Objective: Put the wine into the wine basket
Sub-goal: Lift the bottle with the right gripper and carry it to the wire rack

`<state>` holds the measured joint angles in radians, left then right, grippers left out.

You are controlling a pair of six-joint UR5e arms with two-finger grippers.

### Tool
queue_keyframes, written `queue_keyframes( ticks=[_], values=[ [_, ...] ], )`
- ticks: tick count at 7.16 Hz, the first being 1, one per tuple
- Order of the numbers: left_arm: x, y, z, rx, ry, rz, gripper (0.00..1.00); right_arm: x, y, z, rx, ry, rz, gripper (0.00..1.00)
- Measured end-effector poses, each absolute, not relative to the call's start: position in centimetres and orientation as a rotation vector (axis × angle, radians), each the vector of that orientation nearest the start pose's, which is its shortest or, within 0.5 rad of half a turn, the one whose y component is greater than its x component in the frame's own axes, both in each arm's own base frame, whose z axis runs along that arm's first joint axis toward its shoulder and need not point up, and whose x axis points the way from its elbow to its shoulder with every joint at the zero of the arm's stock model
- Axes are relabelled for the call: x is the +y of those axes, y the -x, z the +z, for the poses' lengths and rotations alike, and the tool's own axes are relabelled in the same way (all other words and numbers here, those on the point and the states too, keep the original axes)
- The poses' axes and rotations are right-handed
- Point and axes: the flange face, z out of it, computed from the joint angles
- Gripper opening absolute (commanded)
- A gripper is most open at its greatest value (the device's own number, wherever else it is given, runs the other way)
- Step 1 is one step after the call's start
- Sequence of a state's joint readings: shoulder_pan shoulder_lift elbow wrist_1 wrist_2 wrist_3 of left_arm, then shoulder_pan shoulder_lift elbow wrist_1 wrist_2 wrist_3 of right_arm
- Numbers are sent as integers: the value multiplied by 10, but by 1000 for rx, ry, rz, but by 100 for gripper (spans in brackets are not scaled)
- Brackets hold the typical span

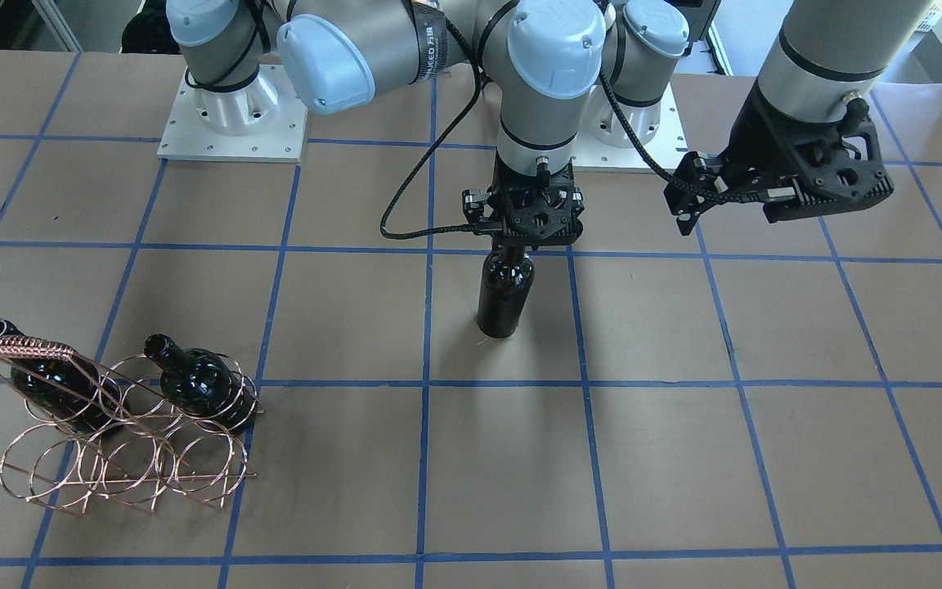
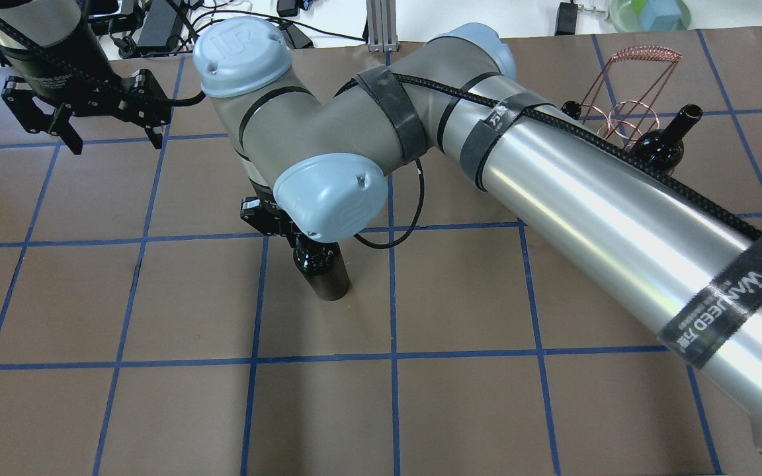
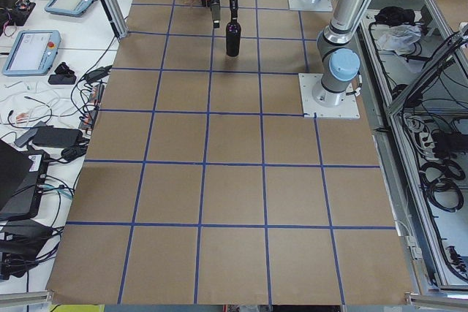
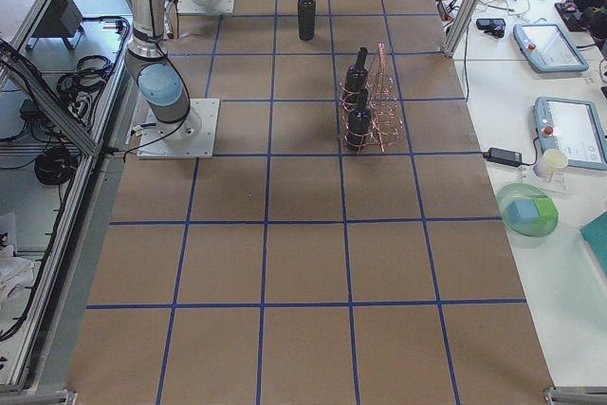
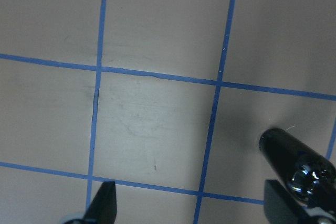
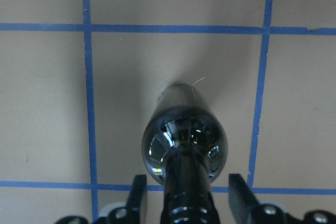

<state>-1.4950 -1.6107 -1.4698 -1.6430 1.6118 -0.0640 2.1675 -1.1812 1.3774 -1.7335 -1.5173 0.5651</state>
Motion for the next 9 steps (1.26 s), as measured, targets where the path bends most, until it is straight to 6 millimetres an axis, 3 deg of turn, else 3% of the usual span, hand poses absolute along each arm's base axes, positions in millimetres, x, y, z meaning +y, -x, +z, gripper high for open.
queue_keyframes(
  ticks=[1,3,5,9],
  values=[
    [-515,92,511,3115,220,14,100,-454,-475,376,3116,53,85,56],
    [-515,92,510,3126,227,16,100,-455,-474,377,3123,57,72,26],
    [-514,90,509,3127,233,18,100,-457,-475,378,3116,57,50,14],
    [-515,90,509,3128,227,12,100,-457,-471,388,3106,58,25,11]
  ],
)
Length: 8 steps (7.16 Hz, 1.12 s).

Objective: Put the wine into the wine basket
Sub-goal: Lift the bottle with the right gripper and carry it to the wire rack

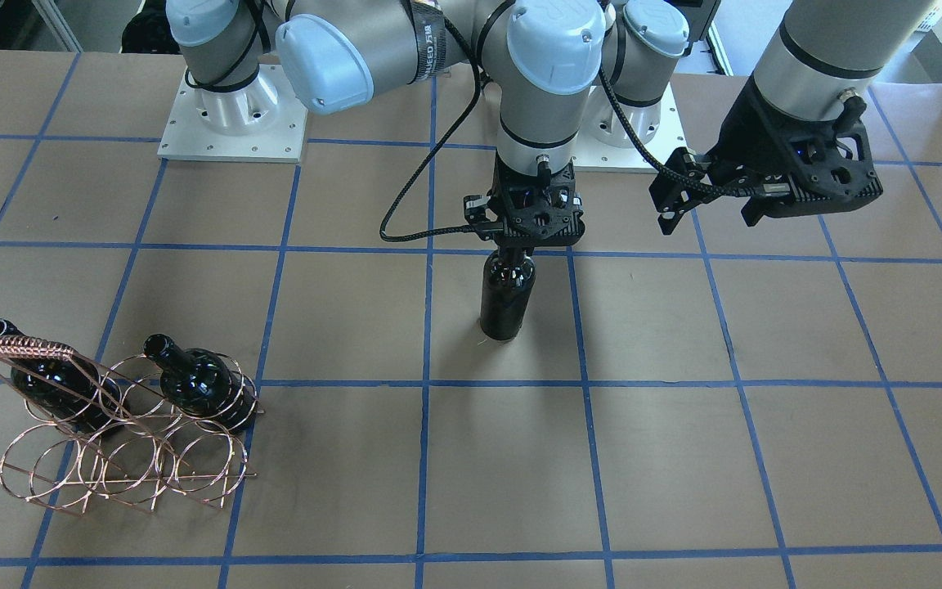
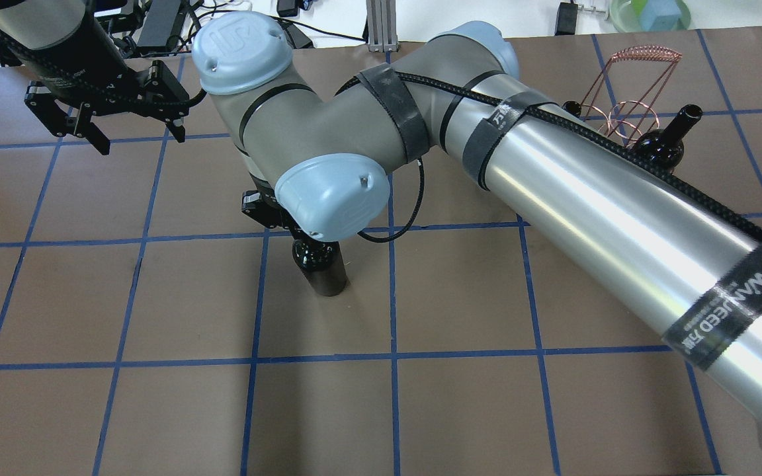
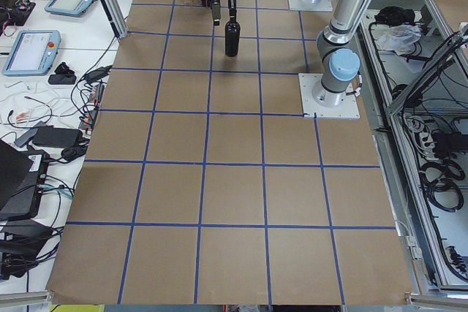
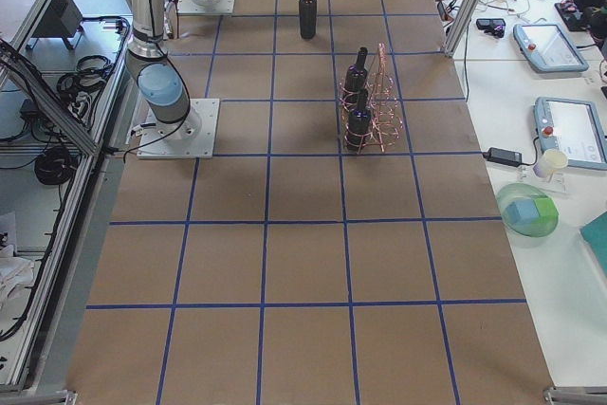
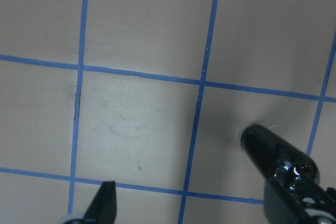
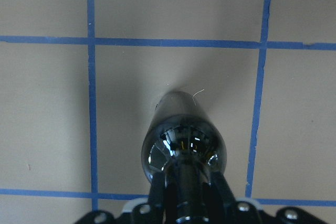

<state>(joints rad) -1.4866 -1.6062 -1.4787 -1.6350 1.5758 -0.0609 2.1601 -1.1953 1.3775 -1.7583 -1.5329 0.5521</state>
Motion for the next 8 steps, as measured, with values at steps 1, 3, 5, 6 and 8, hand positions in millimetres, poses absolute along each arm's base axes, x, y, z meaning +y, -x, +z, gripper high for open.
queue_keyframes(
  ticks=[1,3,5,6,8],
  values=[
    [-516,89,509,3128,227,2,100,-460,-459,400,3102,64,13,11],
    [-518,89,510,3128,223,-14,100,-472,-407,437,3099,86,34,11],
    [-518,88,510,3128,223,-18,100,-484,-317,481,3106,152,114,12],
    [-518,87,510,3128,224,-19,100,-487,-266,499,3103,186,157,12],
    [-518,86,510,3128,230,-19,100,-500,-166,524,3096,224,184,12]
  ],
)
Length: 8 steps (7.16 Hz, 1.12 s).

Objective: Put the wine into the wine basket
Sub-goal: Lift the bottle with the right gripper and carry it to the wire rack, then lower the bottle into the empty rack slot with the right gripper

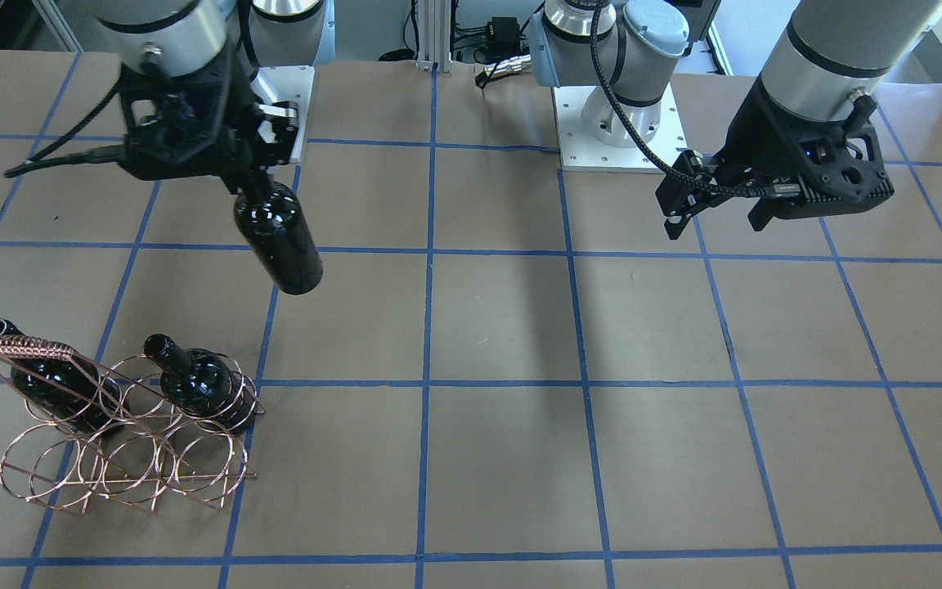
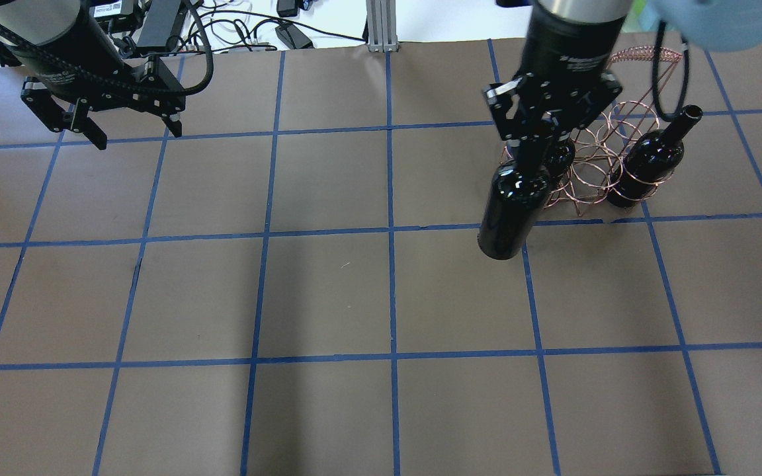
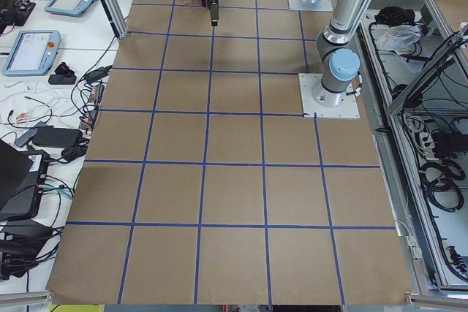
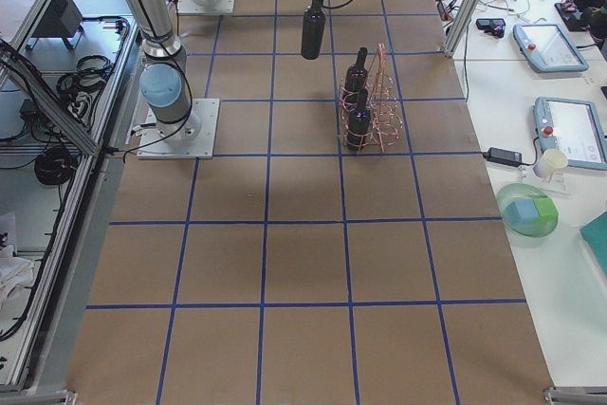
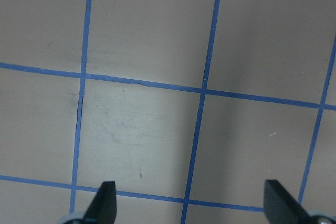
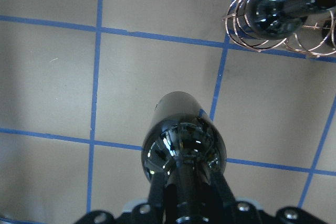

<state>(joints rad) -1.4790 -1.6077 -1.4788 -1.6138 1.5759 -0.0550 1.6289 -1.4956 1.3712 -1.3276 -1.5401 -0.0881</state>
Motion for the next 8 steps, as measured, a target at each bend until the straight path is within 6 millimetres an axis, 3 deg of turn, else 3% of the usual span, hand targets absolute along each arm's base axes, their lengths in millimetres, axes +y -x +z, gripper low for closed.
queue_keyframes(
  ticks=[2,3,5,8],
  values=[
    [-518,86,511,3127,228,-18,100,-512,-92,535,3103,229,177,12],
    [-517,85,511,3126,229,-16,100,-517,-72,537,3110,222,173,13],
    [-517,85,511,3124,229,-15,100,-542,-53,539,3139,252,166,13],
    [-517,84,511,3123,233,-11,100,-596,-38,531,3165,249,82,14]
  ],
)
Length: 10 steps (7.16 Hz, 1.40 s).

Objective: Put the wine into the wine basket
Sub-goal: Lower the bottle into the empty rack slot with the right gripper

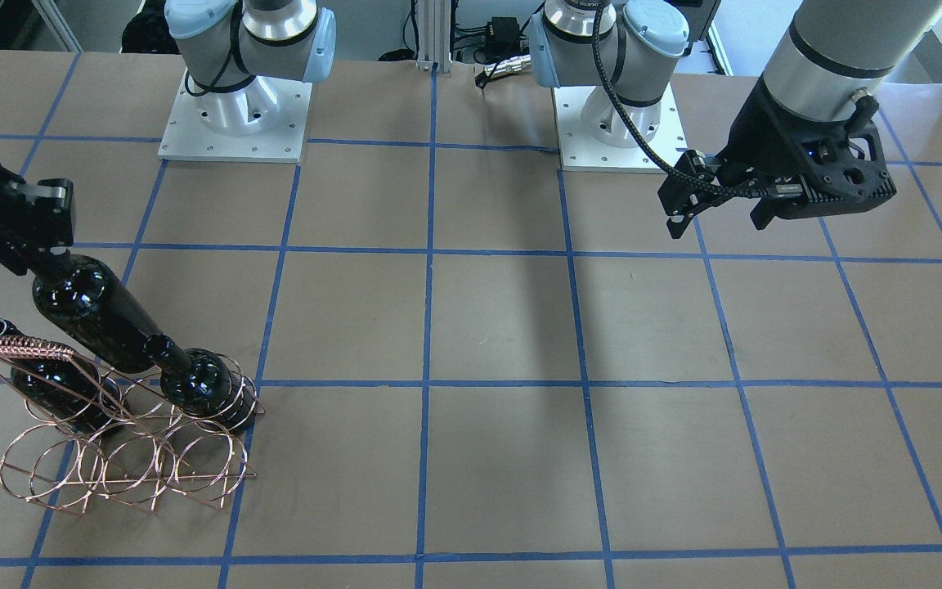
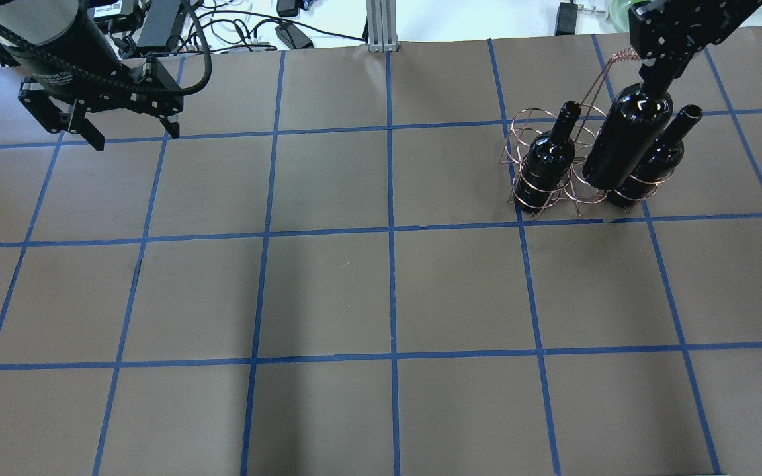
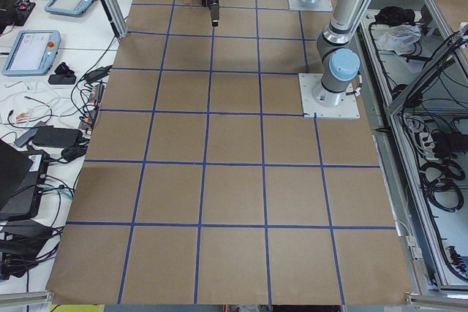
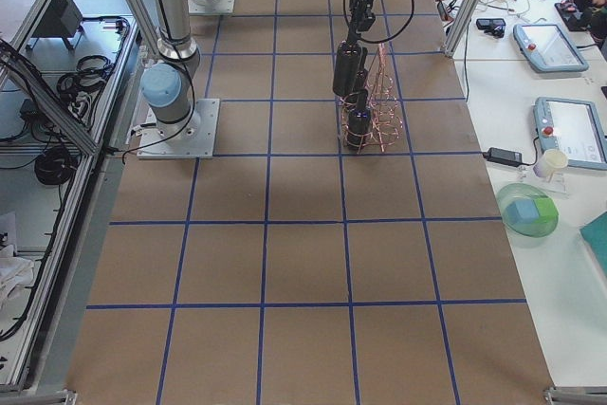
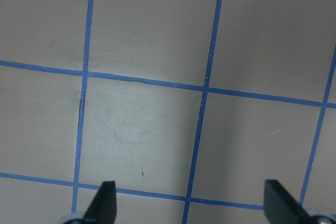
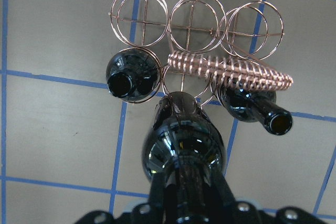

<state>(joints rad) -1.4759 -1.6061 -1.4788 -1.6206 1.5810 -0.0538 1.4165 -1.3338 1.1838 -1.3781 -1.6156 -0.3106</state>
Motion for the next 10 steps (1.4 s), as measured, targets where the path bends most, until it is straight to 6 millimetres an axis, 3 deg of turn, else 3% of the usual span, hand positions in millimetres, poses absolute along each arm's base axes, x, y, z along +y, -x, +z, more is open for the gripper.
queue_keyframes(
  ticks=[3,10],
  values=[
    [-516,84,507,3123,232,8,100,-619,-29,513,3172,241,37,14],
    [-514,83,504,3112,232,20,100,-627,-28,487,3159,240,69,14]
  ],
)
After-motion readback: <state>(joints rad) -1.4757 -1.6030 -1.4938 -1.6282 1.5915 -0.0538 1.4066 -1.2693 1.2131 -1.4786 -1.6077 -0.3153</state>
